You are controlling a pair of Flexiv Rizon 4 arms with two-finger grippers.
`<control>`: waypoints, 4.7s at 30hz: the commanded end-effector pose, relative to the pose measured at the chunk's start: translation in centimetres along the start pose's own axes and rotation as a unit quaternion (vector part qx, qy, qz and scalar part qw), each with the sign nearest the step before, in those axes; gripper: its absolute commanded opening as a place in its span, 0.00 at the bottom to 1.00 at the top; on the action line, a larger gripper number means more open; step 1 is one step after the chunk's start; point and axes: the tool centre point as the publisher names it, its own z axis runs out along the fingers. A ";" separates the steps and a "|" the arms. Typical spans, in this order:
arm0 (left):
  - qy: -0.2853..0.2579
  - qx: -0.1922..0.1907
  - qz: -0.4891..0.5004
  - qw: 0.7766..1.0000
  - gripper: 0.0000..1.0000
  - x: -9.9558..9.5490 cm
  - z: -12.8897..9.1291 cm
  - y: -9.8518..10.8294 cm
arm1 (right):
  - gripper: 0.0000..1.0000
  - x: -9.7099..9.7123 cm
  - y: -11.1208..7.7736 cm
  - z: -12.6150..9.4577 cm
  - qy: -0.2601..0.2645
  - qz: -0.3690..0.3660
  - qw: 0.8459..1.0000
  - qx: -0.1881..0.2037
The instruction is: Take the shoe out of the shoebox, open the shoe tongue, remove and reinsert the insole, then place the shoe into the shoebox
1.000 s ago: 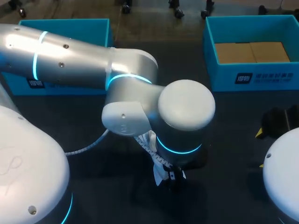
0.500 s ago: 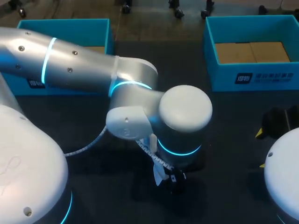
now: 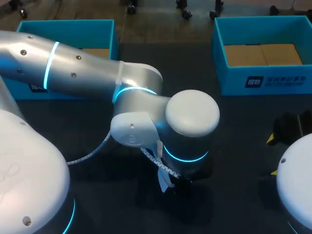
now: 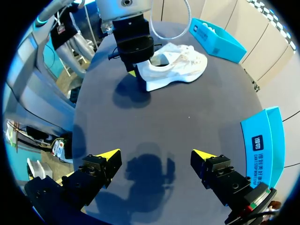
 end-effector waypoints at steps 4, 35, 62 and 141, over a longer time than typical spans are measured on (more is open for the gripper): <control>0.005 0.002 0.004 1.000 0.00 -0.2 -0.7 0.5 | 1.00 0.2 0.0 -0.1 -0.001 0.000 1.000 0.001; 0.060 0.009 0.131 0.989 0.00 -13.2 -14.9 7.5 | 1.00 0.2 0.0 -0.1 -0.001 0.000 1.000 0.001; 0.050 -0.022 0.211 0.976 0.00 -24.0 -20.3 14.4 | 1.00 0.2 0.0 -0.1 -0.001 0.000 1.000 0.001; 0.054 -0.014 0.372 0.926 0.00 -58.4 -17.1 34.3 | 1.00 0.2 0.0 -0.1 -0.001 0.000 1.000 0.001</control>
